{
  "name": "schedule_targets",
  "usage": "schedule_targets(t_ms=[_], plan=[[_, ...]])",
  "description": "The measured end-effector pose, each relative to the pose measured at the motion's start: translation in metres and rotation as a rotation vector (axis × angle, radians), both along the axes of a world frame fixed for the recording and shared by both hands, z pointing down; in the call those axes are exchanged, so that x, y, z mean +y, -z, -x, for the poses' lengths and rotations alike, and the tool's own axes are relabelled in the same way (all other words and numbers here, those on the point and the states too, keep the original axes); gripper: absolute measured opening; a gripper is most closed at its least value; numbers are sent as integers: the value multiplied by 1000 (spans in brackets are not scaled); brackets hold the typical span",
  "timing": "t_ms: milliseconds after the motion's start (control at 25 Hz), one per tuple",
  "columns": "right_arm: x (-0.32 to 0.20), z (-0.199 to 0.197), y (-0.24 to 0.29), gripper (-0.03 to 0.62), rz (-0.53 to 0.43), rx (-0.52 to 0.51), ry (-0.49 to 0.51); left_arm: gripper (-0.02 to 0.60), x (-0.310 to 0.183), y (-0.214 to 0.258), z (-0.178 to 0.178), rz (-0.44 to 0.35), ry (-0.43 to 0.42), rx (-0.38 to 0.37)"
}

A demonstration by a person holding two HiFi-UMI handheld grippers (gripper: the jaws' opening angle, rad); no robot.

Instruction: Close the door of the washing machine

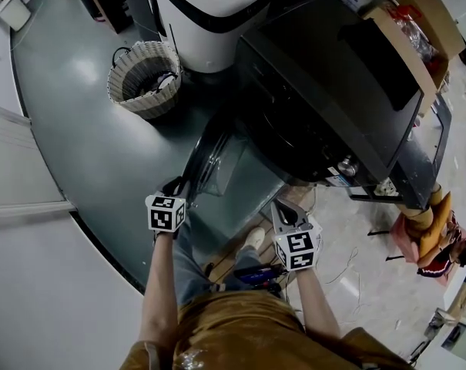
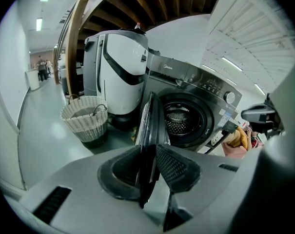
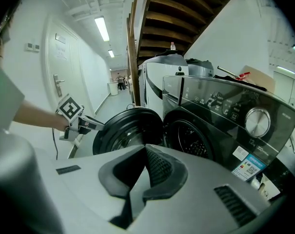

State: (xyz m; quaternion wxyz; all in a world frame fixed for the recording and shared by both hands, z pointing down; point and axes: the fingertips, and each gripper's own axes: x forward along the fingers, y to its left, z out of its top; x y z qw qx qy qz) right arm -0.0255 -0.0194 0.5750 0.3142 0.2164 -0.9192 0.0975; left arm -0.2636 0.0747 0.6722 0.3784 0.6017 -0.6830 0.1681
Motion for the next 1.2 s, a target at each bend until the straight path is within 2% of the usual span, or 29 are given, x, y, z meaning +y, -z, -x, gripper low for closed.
schedule_targets(t_ms=[520,880,1200], plan=[[0,-28,4,12,-6,-6,-41,110,-4,1,-27,6,-26,14],[-5,-39,6,13,-13,-12,-56,107,-9,0,-51,17,-72,37],[-7,-53,2,12,16,-36,-93,107,-17,-1,-76,28,-84,67]])
